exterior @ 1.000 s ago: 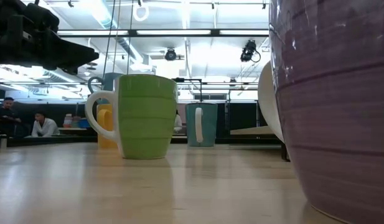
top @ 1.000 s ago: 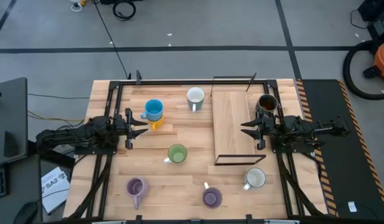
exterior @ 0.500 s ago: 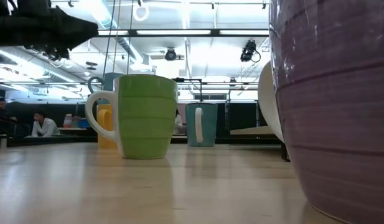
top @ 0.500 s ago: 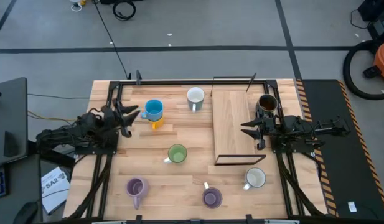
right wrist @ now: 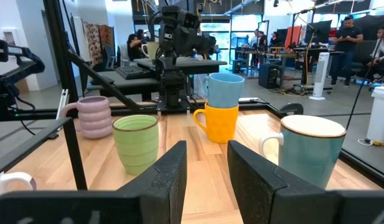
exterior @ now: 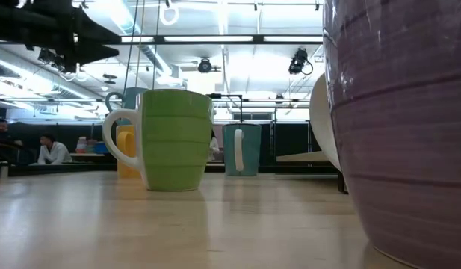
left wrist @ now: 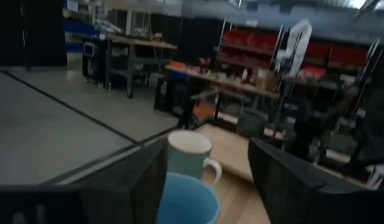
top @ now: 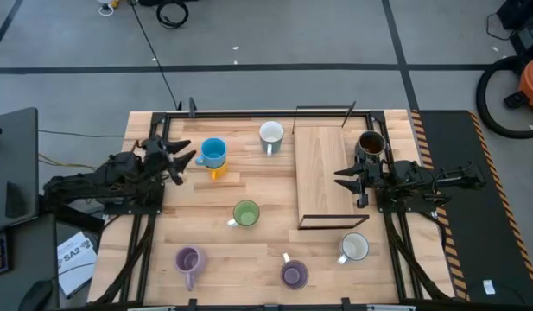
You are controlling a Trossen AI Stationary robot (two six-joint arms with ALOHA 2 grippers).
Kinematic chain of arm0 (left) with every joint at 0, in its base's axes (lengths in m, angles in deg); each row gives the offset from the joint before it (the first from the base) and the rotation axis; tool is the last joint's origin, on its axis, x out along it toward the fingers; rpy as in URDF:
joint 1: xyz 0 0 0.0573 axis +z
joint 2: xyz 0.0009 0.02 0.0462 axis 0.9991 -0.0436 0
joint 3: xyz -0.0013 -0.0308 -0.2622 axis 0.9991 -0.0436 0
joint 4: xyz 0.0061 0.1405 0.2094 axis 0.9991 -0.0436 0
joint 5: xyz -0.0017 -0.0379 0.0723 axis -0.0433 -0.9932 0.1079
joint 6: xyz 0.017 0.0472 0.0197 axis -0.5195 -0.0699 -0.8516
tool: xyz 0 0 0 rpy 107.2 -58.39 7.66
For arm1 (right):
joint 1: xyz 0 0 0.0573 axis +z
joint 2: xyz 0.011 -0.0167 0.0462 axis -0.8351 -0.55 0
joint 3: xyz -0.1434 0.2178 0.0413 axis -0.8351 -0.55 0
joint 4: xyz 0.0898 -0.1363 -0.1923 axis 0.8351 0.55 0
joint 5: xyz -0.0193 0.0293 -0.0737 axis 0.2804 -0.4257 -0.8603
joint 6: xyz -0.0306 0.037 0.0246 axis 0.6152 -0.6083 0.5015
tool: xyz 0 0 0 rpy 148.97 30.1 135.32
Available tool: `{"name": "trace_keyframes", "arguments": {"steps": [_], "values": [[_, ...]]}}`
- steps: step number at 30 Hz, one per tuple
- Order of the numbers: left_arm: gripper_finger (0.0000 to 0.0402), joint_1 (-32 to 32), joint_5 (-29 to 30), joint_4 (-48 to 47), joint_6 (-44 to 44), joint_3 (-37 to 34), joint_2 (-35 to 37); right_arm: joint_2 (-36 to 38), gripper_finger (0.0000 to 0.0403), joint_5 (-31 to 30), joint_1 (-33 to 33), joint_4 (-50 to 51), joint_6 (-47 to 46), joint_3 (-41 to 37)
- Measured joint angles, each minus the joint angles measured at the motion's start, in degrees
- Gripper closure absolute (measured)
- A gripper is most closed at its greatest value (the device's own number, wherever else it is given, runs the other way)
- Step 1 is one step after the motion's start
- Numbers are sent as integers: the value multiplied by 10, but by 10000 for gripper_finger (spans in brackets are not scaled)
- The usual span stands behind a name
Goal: Place coffee mugs
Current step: Put the light blue mug on the shelf
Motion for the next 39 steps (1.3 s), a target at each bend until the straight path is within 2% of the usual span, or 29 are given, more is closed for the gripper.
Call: {"name": "trace_keyframes", "arguments": {"steps": [3,14,22,27,32,39], "values": [[148,0,-4,-53,0,24,-47,0,281,0,0,0,0,0],[146,0,-1,-221,14,135,-203,0,281,0,0,0,0,0],[146,0,10,-286,61,146,-273,0,281,0,0,0,0,0],[147,0,23,-293,73,146,-292,0,281,0,0,0,0,0],[171,0,23,-293,73,146,-295,0,281,0,0,0,0,0],[233,0,23,-293,73,146,-295,0,281,0,0,0,0,0]]}}
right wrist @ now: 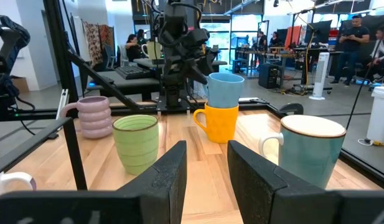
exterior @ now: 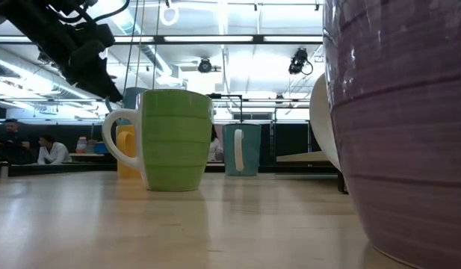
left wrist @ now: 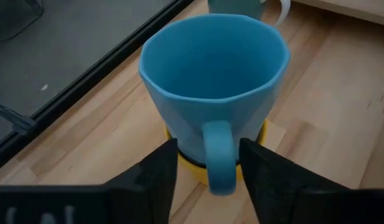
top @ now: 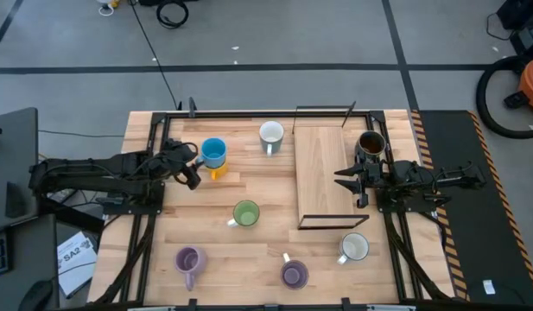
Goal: Place coffee mugs
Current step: Put the light blue mug on the shelf
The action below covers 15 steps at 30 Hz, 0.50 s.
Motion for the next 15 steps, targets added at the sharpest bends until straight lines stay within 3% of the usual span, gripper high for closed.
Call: {"name": "trace_keyframes", "arguments": {"steps": [15], "values": [[322,0,0,1,-1,0,0,0,281,0,0,0,0,0]]}}
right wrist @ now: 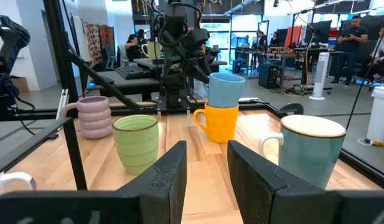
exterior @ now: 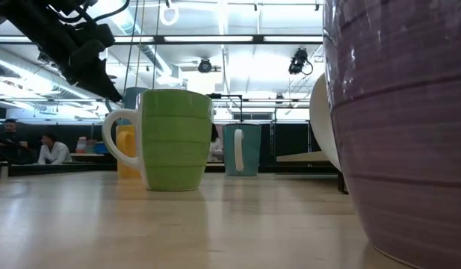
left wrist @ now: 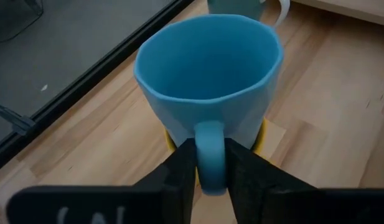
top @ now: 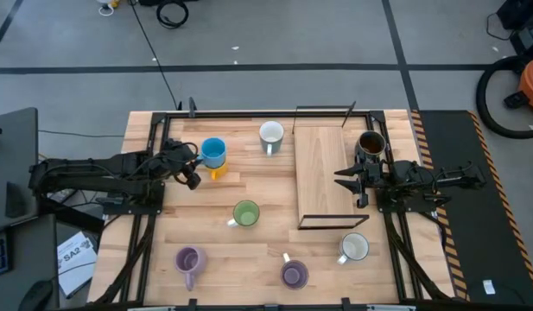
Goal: Place coffee mugs
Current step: Put the light blue mug on the shelf
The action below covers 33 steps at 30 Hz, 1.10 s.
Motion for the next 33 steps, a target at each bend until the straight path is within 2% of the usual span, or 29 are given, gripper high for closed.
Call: {"name": "trace_keyframes", "arguments": {"steps": [4,15,25,33], "values": [[340,0,0,0,0,0,0,0,281,0,0,0,0,0],[341,0,-1,-2,-1,5,0,0,281,0,0,0,0,0],[341,0,-2,-2,-47,78,0,0,281,0,0,0,0,0],[341,0,-13,19,-50,129,0,0,281,0,0,0,0,0]]}}
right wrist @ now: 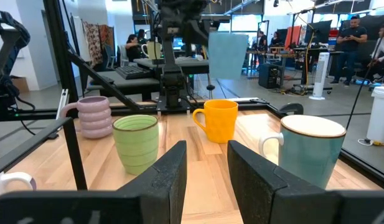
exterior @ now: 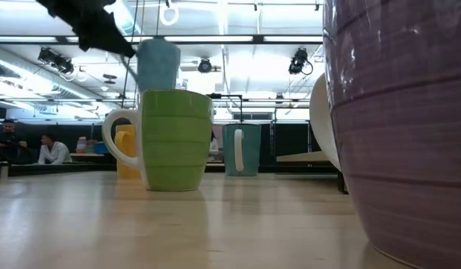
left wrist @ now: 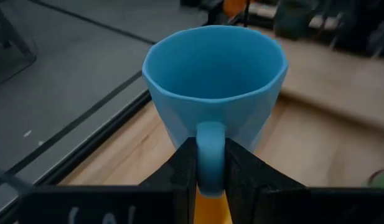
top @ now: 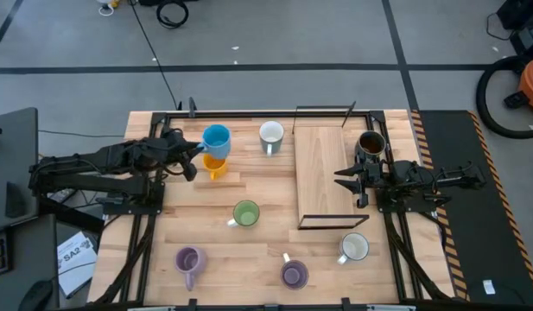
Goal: Place coffee mugs
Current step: Put the light blue mug on the shelf
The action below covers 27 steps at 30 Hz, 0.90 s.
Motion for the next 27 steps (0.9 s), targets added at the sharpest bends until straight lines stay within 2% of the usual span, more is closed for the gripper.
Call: {"name": "trace_keyframes", "arguments": {"steps": [7,10,19,24,27], "values": [[341,0,-51,159,-4,1,-21,0,281,0,0,0,0,0],[341,0,-72,243,-46,1,-53,0,281,0,0,0,0,0],[341,10,-112,475,-103,1,-201,0,281,0,0,-5,0,0],[341,33,-164,590,-102,2,-288,0,281,0,0,-5,0,0],[341,47,-179,595,-99,32,-337,0,281,0,0,-5,0,0]]}}
